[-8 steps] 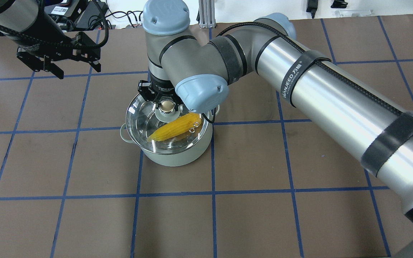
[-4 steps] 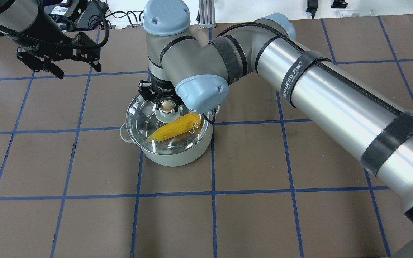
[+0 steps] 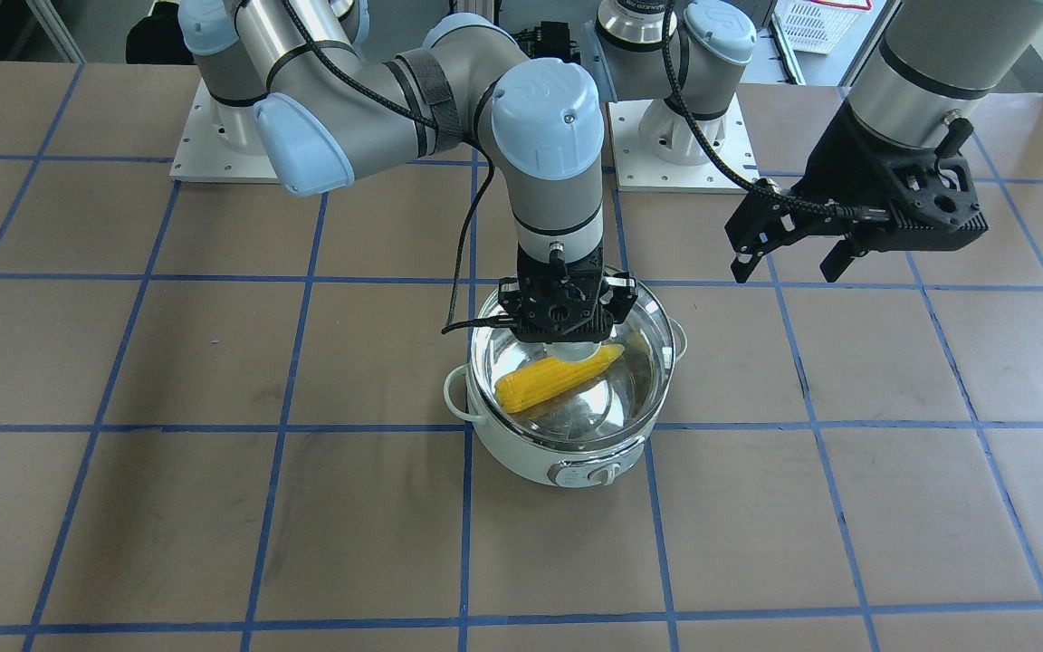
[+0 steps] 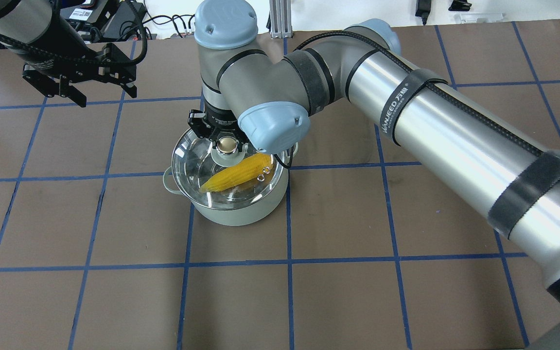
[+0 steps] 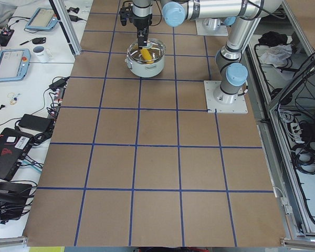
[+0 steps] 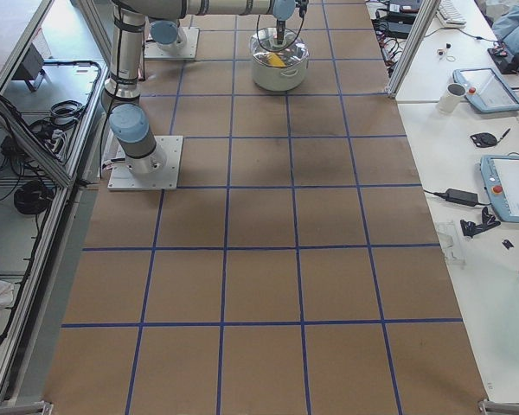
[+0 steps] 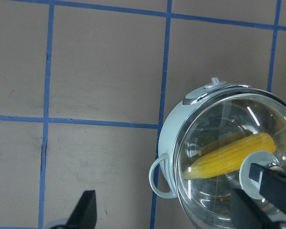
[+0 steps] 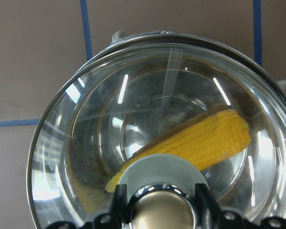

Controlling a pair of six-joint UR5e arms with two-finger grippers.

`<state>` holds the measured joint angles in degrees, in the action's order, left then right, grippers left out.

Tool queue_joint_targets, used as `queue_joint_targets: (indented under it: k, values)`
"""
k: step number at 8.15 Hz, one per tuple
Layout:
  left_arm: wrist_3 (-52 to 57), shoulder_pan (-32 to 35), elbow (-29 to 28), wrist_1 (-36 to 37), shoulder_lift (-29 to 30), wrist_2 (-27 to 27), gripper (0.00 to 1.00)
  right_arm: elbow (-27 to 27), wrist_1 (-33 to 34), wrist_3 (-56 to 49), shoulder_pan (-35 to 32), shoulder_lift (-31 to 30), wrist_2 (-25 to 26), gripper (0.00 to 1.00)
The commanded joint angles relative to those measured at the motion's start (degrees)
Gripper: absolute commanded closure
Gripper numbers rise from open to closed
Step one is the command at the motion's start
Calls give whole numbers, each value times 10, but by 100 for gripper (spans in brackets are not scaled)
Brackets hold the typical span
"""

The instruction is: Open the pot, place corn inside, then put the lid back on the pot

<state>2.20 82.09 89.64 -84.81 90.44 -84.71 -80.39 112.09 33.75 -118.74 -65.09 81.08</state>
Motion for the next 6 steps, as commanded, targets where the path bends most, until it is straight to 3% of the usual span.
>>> queue_joint_targets:
  k: [1, 2, 3, 6]
  values:
    - [0, 0, -1, 0, 0, 1, 0, -4, 7, 0, 0, 1, 3, 38]
    - [0, 0, -1, 0, 0, 1, 0, -4, 7, 0, 0, 1, 3, 27]
    - [0, 0, -1, 0, 0, 1, 0, -3, 17, 0, 0, 1, 4, 24]
    - [0, 0, -1, 0, -1, 1, 0, 0, 58, -10, 14, -2, 2, 23]
